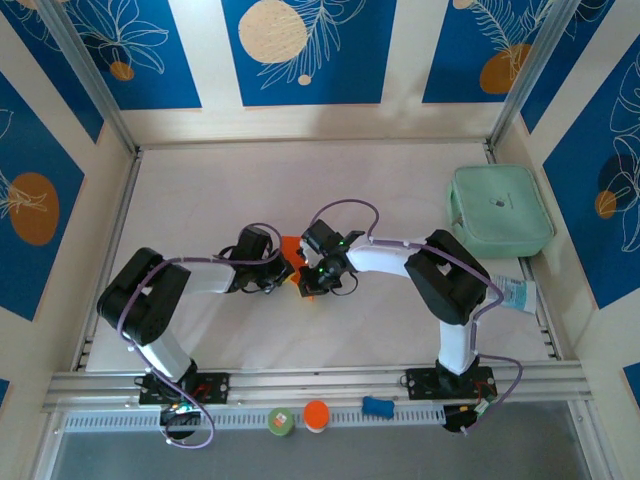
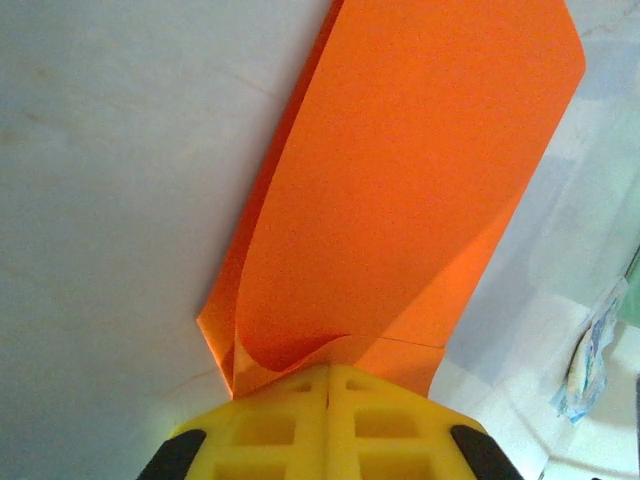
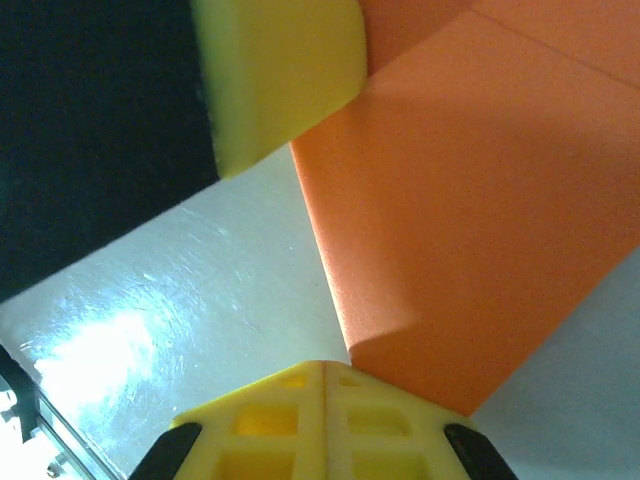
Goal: Fold a paper plane with a square sheet of paper (pick it up from the middle)
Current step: Third fold the triangle at the center of the table.
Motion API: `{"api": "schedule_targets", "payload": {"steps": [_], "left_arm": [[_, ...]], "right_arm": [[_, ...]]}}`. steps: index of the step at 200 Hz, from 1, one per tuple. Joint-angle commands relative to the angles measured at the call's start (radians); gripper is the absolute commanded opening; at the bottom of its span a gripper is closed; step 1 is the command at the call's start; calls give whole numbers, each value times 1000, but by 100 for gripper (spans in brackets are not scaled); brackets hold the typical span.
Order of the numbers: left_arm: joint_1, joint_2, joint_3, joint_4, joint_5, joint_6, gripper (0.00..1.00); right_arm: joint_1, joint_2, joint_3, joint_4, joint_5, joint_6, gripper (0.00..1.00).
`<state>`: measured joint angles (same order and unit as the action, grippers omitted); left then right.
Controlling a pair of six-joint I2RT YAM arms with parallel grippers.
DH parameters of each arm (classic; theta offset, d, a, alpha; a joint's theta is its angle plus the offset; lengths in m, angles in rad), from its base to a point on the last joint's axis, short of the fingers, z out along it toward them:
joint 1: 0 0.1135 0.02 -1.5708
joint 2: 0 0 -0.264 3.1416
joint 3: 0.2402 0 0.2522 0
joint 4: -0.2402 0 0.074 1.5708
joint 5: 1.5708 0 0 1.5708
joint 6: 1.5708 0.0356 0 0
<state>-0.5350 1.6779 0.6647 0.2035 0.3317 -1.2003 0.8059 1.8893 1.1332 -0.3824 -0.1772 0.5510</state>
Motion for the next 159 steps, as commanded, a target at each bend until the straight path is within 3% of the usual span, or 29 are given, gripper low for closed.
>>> {"api": "schedule_targets", "payload": {"steps": [1,159], "left_arm": [[-9,60,-31,-127,-34,-11,3],[-8,57,-36,-119,-31,-10,3]], "right_arm": [[5,14,23,-24,5,12,5],[-19,-19,20,8,-38,9,5]]}}
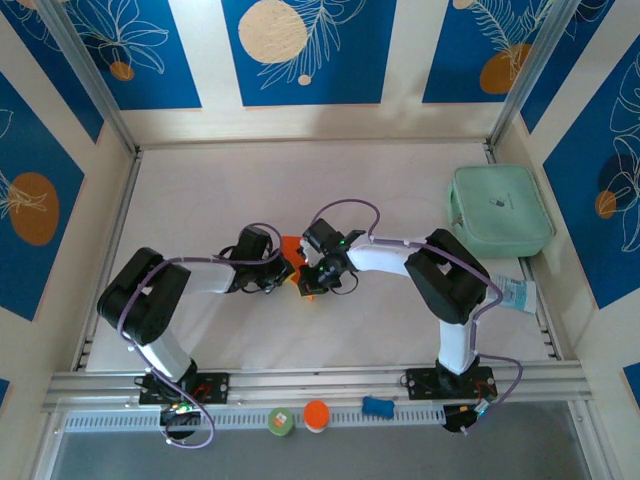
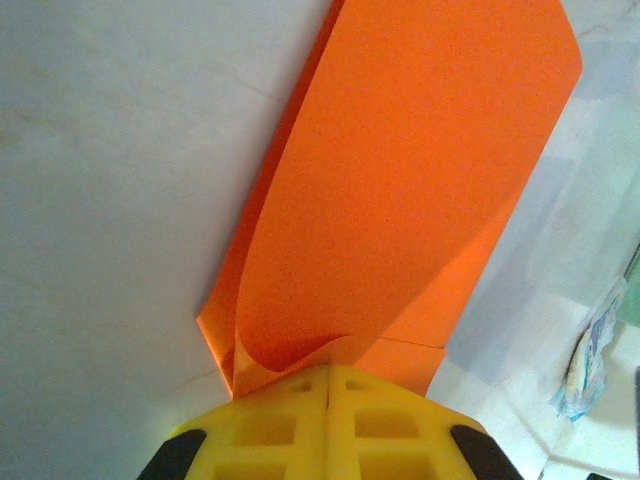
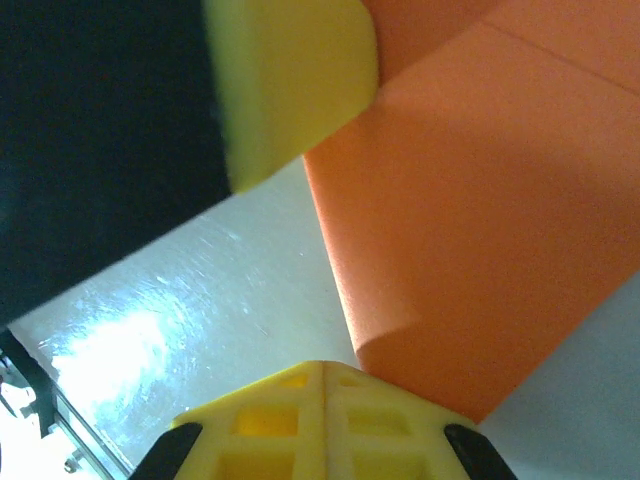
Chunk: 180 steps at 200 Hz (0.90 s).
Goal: Fold a paper plane with a square sheet of paper (pick it up from the middle)
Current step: Third fold the triangle at the center of the table.
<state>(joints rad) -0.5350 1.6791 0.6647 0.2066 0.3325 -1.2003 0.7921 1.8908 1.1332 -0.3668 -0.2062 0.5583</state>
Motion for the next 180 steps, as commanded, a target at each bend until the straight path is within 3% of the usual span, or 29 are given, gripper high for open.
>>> {"api": "schedule_targets", "payload": {"steps": [1,180], "left_arm": [[-8,57,-36,-122,-31,-10,3],[-9,55,-33,-125,-31,-8,3]], "right_arm": [[-5,-19,20,-7,-9,3,5],[-17,32,-59,20,-38,8,5]]}}
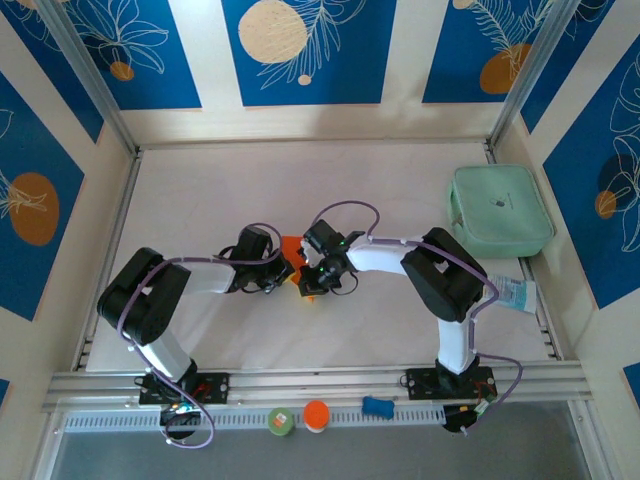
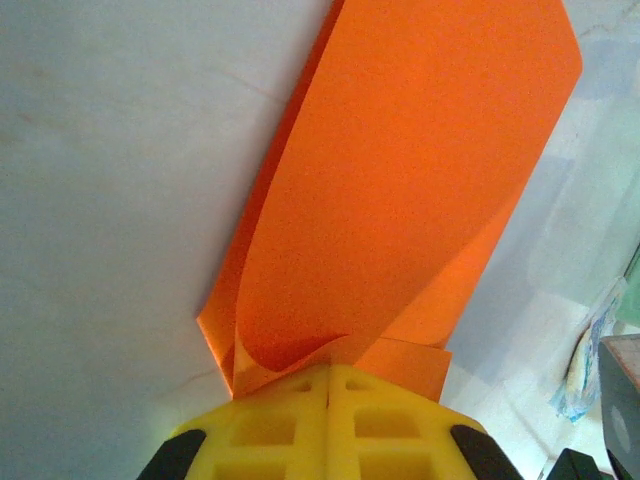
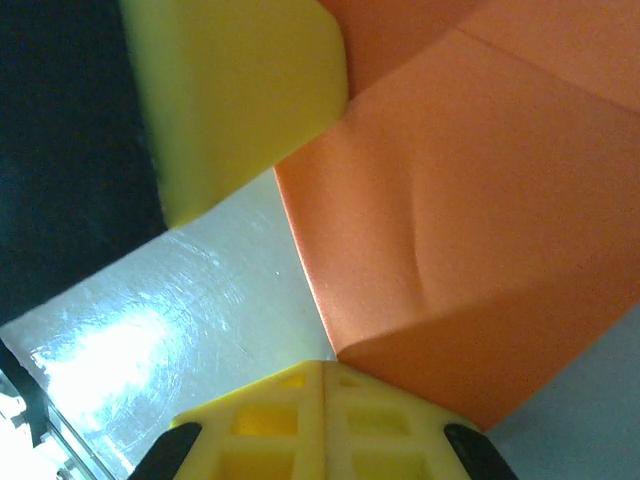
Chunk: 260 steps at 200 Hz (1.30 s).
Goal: Fold a paper plane with a square sheet of paper (pick it up from the middle)
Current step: Third fold the triangle at the center of the table.
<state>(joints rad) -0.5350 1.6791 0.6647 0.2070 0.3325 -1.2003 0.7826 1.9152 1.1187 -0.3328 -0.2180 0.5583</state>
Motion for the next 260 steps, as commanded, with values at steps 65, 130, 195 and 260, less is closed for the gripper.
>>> {"api": "schedule_targets", "payload": {"steps": [65,130,195,260], "left_arm": [[-8,58,-27,-141,-35,-4,3],[-9,50,-25,-137,-24,-8,3],[-9,41,-19,-127,-20,-19,3],[-9,38,-22,-109,-6,-26,3]], "right_arm": [[-27,-62,-158,46,-96,-16,5],[-27,-202,-219,12,-68,-24,5],[10,-181,-69,4,21,11,5],[10,-50,-8,-6,68,31,2]]}}
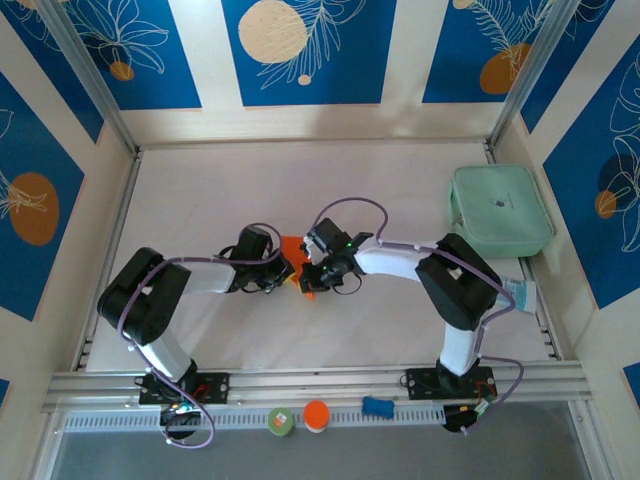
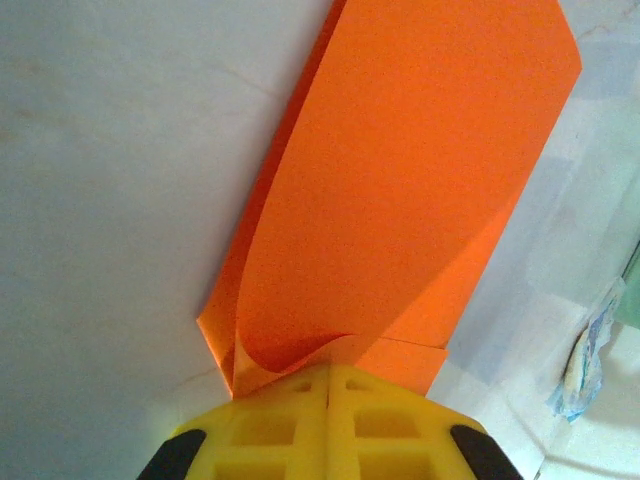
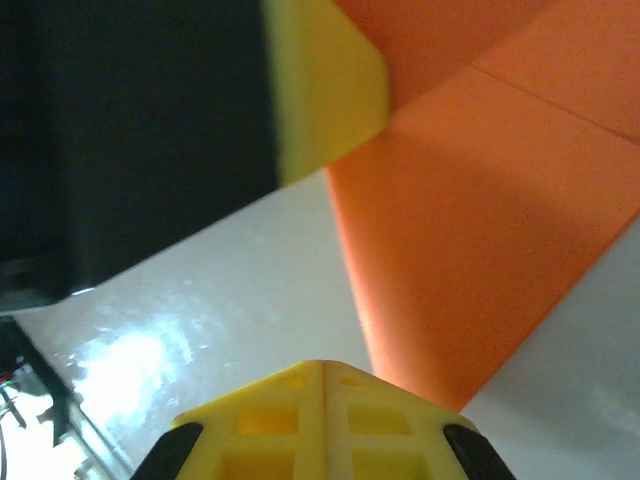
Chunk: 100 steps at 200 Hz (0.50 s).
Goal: Fold a paper plane with a square sheet of paper (pick it up from the middle)
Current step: Third fold the triangle at the center of the table.
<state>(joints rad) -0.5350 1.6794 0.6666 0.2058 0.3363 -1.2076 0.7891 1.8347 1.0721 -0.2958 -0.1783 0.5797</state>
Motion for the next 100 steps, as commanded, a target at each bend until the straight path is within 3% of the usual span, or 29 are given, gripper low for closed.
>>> {"api": "schedule_targets", "payload": {"steps": [1,45,76,100], "left_arm": [[-8,37,-24,-107,-10,-19,4],[-6,7,-17,-38,14,3,8],[-3,-68,-11,12,27,86,17],[-3,-124,-23,-4,31,172,18]], "right_arm": [[3,32,40,-45,30,9,2],[1,70,40,-86,41,4,2],[0,76,31,-104,57,3,2],[-1,87,31,-113,55,5,2]]}}
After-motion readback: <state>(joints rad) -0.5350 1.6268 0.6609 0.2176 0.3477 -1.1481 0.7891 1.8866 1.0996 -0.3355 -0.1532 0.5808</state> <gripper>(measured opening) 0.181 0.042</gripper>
